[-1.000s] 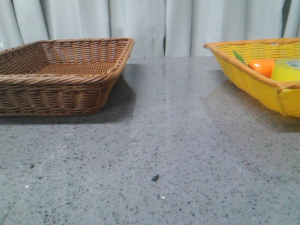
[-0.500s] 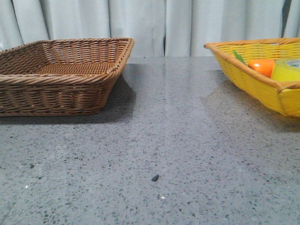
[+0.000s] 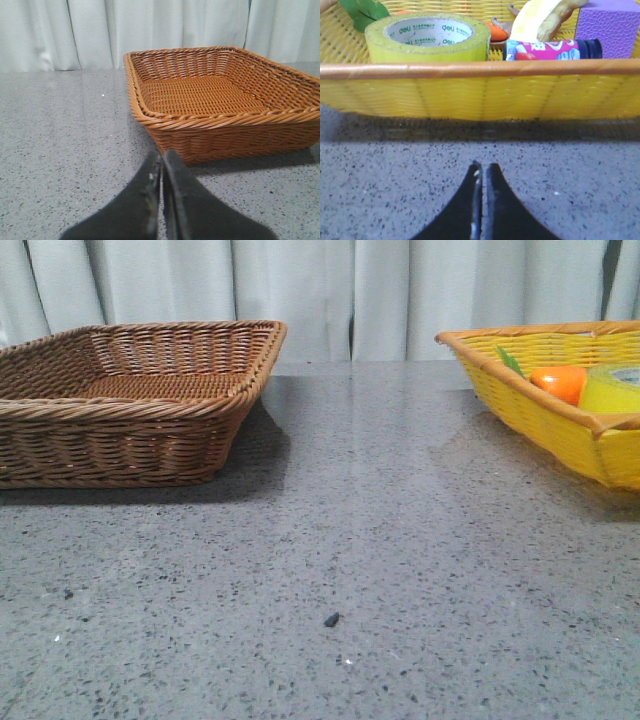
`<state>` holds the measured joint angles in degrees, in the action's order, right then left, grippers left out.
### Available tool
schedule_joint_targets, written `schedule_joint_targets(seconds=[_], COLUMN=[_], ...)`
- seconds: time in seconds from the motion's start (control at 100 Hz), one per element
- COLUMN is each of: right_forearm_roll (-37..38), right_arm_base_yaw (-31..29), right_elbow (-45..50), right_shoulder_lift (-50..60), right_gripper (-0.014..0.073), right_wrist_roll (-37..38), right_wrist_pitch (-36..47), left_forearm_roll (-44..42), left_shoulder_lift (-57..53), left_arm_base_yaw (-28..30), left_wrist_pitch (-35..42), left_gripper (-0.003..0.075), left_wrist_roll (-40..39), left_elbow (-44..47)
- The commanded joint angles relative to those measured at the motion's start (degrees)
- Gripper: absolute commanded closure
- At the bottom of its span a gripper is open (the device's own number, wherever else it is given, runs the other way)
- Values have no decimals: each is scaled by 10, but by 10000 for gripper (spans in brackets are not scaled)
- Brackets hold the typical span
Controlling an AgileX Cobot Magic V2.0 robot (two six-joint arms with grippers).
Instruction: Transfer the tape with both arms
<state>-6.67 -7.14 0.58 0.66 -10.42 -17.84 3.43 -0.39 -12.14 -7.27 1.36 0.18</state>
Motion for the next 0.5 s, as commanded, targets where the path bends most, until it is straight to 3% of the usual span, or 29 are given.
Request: schedule_joint_targets(seconds=[0.0,0.35,0.49], right_forearm_roll=[-4,-19,-20], right_arm_base_yaw=[0,0,0], right_elbow=[12,12,-2], right_shoulder_lift=[11,11,11], right_gripper=[660,660,660], right_wrist_roll=[-2,-1,-1], right_wrist_pitch=[75,302,290], left_forearm_roll=[8,18,18], left_shoulder_lift=[-17,-17,-17], left_arm_base_yaw=[1,1,1], left_wrist_pitch=[52,146,142], left_gripper=[741,741,741], left_wrist_roll=[-7,-7,-7], left_elbow=[6,-12,-51])
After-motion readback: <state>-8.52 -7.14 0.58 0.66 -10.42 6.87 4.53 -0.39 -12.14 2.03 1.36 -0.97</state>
